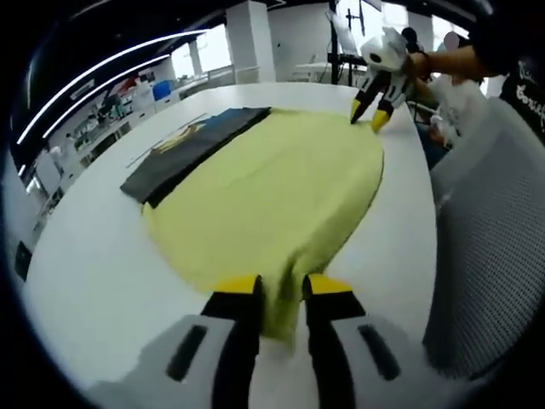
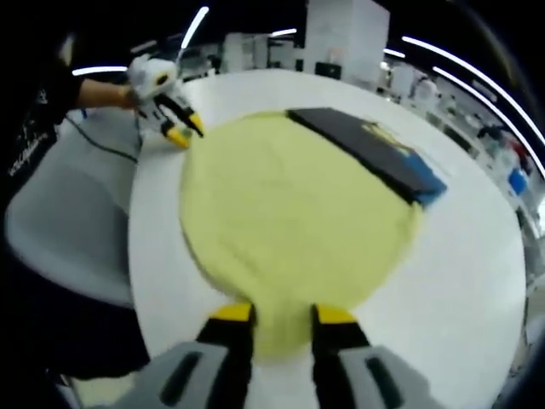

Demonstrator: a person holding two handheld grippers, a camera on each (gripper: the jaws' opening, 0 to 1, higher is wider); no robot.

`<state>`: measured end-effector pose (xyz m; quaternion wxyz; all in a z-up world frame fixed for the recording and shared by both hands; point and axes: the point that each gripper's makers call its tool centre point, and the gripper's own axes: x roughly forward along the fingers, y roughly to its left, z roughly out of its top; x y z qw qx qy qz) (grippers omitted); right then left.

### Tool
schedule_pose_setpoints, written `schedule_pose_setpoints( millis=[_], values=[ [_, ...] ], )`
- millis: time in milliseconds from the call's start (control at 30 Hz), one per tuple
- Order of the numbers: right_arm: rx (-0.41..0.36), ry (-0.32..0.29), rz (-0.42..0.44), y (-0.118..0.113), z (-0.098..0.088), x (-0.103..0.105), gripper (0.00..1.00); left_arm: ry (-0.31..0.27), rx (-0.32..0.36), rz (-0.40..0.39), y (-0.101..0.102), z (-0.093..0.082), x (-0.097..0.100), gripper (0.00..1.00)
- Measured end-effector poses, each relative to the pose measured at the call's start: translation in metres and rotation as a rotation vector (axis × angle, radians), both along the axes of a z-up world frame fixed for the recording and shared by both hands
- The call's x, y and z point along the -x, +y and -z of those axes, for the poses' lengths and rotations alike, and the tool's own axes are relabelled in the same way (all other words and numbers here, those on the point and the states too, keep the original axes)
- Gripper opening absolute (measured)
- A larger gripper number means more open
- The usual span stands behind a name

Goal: Fold the garment on the visible template until the final outline fits inside the template.

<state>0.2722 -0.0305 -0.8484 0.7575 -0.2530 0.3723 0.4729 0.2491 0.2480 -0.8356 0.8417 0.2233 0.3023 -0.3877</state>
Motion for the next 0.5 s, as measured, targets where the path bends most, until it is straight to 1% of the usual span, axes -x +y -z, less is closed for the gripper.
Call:
schedule_pose_setpoints(
  millis=[33,67,100,267,400,500],
  values=[
    [-0.002,0.003,0.002,0.000,0.000,0.000,0.16,-0.004,-0.015,0.004,0.001,0.000,-0.001,0.08],
    [-0.005,0.000,0.006,0.000,0.000,-0.001,0.14,-0.021,-0.038,0.009,0.003,0.000,-0.003,0.03],
    [-0.009,0.000,0.010,0.001,0.001,-0.002,0.12,-0.021,-0.045,0.007,0.004,0.001,-0.003,0.01],
    [-0.004,-0.012,0.032,-0.002,0.001,-0.008,0.03,-0.017,-0.049,0.011,0.003,0.002,-0.002,0.00],
    [-0.007,0.002,0.049,-0.002,0.001,-0.010,0.02,-0.015,-0.051,0.010,0.003,0.003,-0.003,0.00],
    [-0.004,0.000,0.051,-0.001,0.002,-0.014,0.01,-0.019,-0.064,0.018,0.002,0.002,-0.002,0.00]
  ],
)
